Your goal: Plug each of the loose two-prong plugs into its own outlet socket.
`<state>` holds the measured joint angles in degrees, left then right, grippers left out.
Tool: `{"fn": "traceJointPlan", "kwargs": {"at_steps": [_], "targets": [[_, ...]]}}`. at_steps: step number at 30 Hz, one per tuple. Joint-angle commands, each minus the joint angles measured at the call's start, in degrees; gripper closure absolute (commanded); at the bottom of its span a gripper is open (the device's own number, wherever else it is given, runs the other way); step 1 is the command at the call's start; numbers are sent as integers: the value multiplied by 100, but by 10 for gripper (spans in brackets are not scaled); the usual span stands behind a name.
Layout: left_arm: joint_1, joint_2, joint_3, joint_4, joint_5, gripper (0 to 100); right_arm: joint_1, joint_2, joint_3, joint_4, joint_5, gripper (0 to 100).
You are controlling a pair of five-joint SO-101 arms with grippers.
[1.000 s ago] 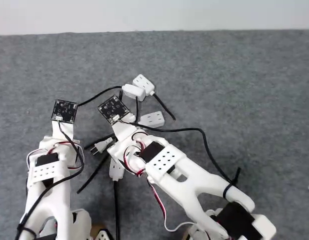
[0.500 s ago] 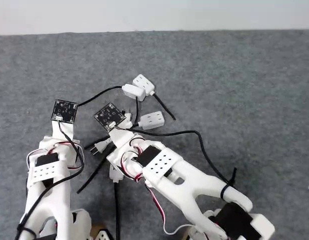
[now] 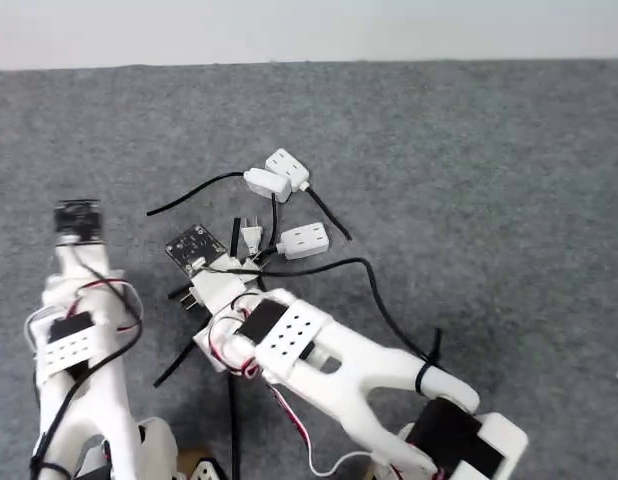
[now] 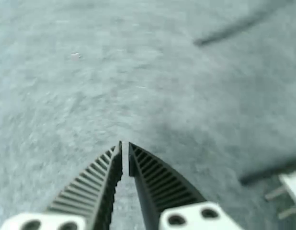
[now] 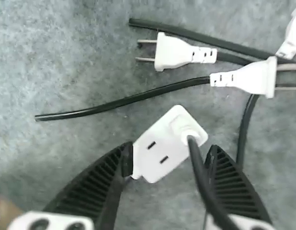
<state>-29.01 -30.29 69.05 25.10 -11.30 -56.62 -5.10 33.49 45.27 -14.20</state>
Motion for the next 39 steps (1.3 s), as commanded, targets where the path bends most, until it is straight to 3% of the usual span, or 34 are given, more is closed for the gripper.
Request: {"fn": "traceJointPlan", "kwargs": {"at_steps": [1,9,14,19,26,31,39], "targets": [[-237,-105,-268,-202,396,980,-57,-119,-308,-224,-369,764],[-237,-105,-268,-211,396,980,-154,1235,-897,-242,-536,766],[-246,-105,-268,-202,396,980,-66,2141,-2092,866,-527,774],[-246,-105,-259,-202,396,980,-13,2387,-2549,1297,-193,998],[-229,-105,-198,-229,396,980,497,1367,-2233,1930,440,991],[-220,-105,-180,-229,396,980,1534,-180,-1811,2668,1301,991],[-123,-105,-171,-220,387,980,4514,-1921,-879,2809,2084,990]]}}
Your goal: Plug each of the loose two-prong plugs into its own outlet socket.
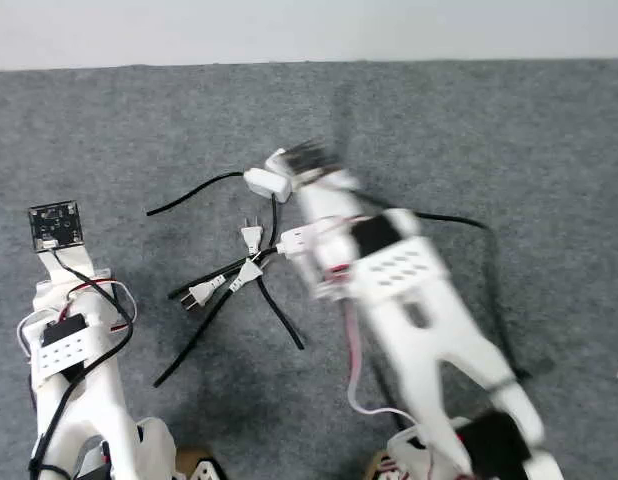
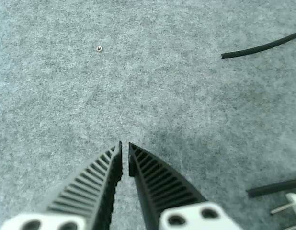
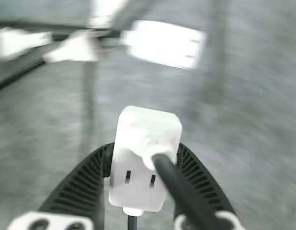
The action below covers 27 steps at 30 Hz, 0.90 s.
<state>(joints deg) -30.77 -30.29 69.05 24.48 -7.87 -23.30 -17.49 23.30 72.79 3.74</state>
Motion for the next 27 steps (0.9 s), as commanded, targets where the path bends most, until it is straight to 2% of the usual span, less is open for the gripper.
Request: {"fn": "traceJointPlan", "kwargs": {"at_steps": [1,6,9,13,17,20,23,25,27], "targets": [[79,-105,-171,-149,44,980,1684,-796,264,57,422,990],[281,-79,-110,-132,-492,980,4549,-901,905,-673,1011,990],[440,114,-163,-132,-598,980,5587,-611,1284,-1534,1090,987],[448,475,-435,-26,-598,980,6185,295,1248,-2202,1301,987],[431,774,-752,229,-607,980,6703,1481,475,-2440,1451,987],[422,844,-796,211,-695,980,6958,2413,-475,-2193,1451,987],[448,844,-787,229,-1125,979,7169,3196,-1538,-1666,1459,973],[457,844,-787,237,-1222,954,7275,3618,-2233,-1068,1477,917],[527,835,-813,343,-1231,900,7319,3925,-2848,-426,1811,839]]}}
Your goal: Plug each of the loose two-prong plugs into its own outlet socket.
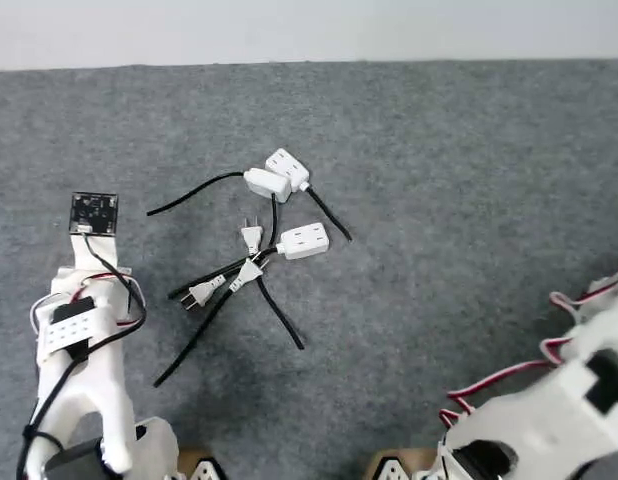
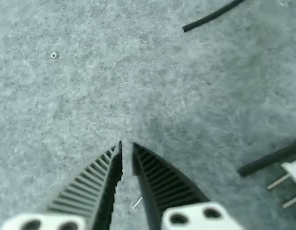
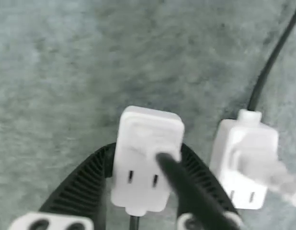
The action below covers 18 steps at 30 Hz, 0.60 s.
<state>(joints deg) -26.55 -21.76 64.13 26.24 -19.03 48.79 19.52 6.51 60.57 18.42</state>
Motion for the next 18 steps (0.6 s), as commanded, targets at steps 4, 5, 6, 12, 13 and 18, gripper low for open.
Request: {"fn": "traceJointPlan", "kwargs": {"at_steps": [4,5,6,12,13,18], "targets": [[431,-18,-321,352,-193,775,110,356,-1705,1490,712,790],[580,-18,-347,422,-308,759,101,259,-1723,1587,738,796],[747,0,-418,527,-457,757,92,110,-1723,1675,738,798],[1846,53,-1244,1240,-396,761,-13,-998,-1697,2378,932,731],[2084,53,-1376,1371,-404,761,-48,-1138,-1688,2519,941,708],[3367,53,-1789,1670,-1160,758,-347,-1473,-958,2624,941,735]]}}
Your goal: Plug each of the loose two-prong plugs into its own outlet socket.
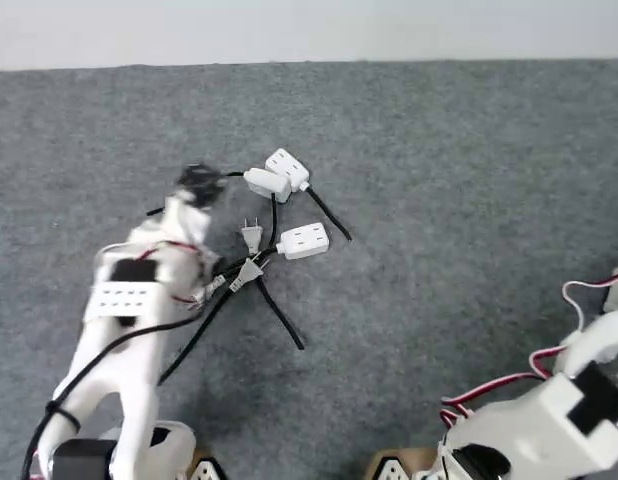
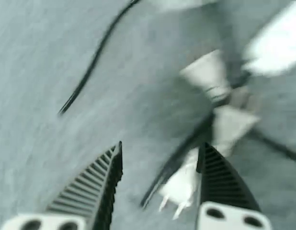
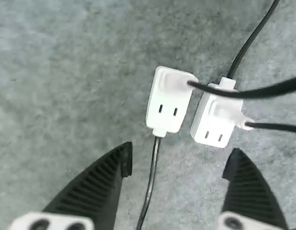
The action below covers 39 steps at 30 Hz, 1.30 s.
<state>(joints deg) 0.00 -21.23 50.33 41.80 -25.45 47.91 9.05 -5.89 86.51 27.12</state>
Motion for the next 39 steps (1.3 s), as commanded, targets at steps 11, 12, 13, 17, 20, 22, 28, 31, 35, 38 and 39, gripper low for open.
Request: {"fn": "traceJointPlan", "kwargs": {"at_steps": [11,12,13,17,20,22,28,31,35,38,39], "targets": [[1996,624,-1156,53,-1776,715,-1033,-1103,3121,-2167,79,745],[2031,879,-1429,202,-1873,695,-1068,-1112,3262,-2290,79,722],[2031,1143,-1745,369,-1960,679,-1121,-1112,3393,-2413,88,700],[2048,2242,-3116,1178,-2251,671,-1314,-1112,3833,-2844,88,667],[2004,3024,-3996,1459,-2312,672,-1437,-1112,4018,-3073,97,674],[1925,3455,-4374,1468,-2312,673,-1490,-1112,4097,-3187,97,674],[1820,4246,-4980,1459,-2303,673,-1622,-1112,4255,-3433,97,674],[1811,4571,-5174,1442,-2303,673,-1622,-1112,4255,-3424,88,674],[1714,5099,-5525,1468,-2303,673,-1622,-1112,4255,-3442,79,674],[1644,5512,-5789,1468,-2312,673,-1622,-1112,4255,-3433,44,674],[1626,5600,-5868,1468,-2312,675,-1622,-1112,4255,-3433,35,674]]}}
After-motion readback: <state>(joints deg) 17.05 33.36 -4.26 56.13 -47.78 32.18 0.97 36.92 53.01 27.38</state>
